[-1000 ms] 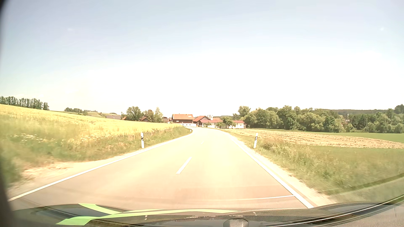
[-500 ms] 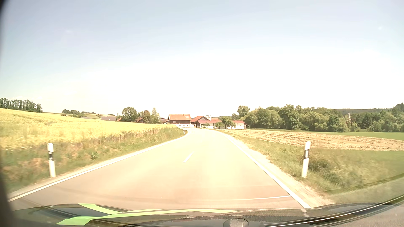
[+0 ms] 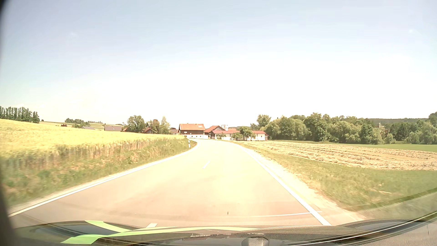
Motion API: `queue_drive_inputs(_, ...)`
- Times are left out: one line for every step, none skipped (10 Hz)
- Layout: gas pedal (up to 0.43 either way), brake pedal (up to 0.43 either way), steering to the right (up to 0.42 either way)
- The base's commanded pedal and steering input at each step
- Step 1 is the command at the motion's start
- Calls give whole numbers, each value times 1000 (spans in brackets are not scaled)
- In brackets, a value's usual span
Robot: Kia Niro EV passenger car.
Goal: Follow the waypoints while adhering to traffic rules and regulations
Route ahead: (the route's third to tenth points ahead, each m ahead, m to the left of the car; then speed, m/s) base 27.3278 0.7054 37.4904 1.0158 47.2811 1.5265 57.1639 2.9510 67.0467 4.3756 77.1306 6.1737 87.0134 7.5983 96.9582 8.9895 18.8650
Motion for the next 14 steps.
queue_drive_inputs(98,0,-1)
queue_drive_inputs(110,0,-1)
queue_drive_inputs(110,0,-3)
queue_drive_inputs(98,0,-3)
queue_drive_inputs(87,0,-3)
queue_drive_inputs(47,0,-4)
queue_drive_inputs(39,0,-4)
queue_drive_inputs(39,0,-5)
queue_drive_inputs(28,0,-7)
queue_drive_inputs(28,0,-7)
queue_drive_inputs(39,0,-8)
queue_drive_inputs(59,0,-10)
queue_drive_inputs(79,0,-13)
queue_drive_inputs(87,0,-15)
